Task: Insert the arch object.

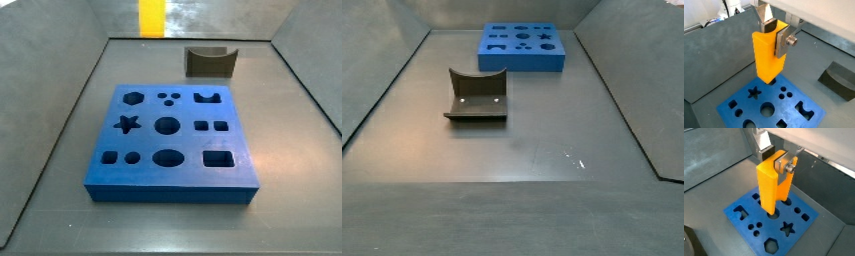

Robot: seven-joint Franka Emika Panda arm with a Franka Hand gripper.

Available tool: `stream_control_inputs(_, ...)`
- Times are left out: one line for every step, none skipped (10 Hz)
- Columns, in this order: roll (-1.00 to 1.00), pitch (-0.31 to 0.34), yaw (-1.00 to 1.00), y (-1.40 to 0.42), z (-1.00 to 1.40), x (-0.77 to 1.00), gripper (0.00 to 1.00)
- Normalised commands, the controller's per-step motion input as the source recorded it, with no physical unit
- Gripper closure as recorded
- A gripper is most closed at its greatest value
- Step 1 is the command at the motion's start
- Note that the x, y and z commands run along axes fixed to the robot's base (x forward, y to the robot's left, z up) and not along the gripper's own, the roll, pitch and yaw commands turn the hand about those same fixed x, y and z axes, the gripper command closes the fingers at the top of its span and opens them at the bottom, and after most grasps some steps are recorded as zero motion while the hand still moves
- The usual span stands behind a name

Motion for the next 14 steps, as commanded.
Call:
stream_control_inputs(0.00,0.000,-0.04,0.00,0.00,0.01,1.00)
stream_control_inputs(0.00,0.013,-0.71,0.10,-0.07,0.35,1.00)
stream_control_inputs(0.00,0.000,-0.85,0.18,-0.01,0.30,1.00)
stream_control_inputs(0.00,0.000,-0.87,0.17,-0.01,0.29,1.00)
stream_control_inputs(0.00,0.000,-0.88,0.16,-0.01,0.28,1.00)
stream_control_inputs(-0.01,0.000,-0.88,0.16,0.00,0.28,1.00)
stream_control_inputs(-0.01,0.000,-0.88,0.16,0.00,0.28,1.00)
stream_control_inputs(0.00,0.000,-0.89,0.16,-0.04,0.28,1.00)
stream_control_inputs(0.00,0.000,-0.90,0.15,-0.10,0.27,1.00)
stream_control_inputs(0.01,-0.013,-0.90,0.13,-0.20,0.27,1.00)
stream_control_inputs(0.04,-0.007,-0.91,0.09,-0.25,0.26,1.00)
stream_control_inputs(0.07,-0.006,-0.94,0.04,-0.30,0.22,1.00)
stream_control_inputs(0.07,-0.004,-0.95,0.04,-0.31,0.21,1.00)
stream_control_inputs(0.08,-0.004,-0.95,0.04,-0.31,0.21,1.00)
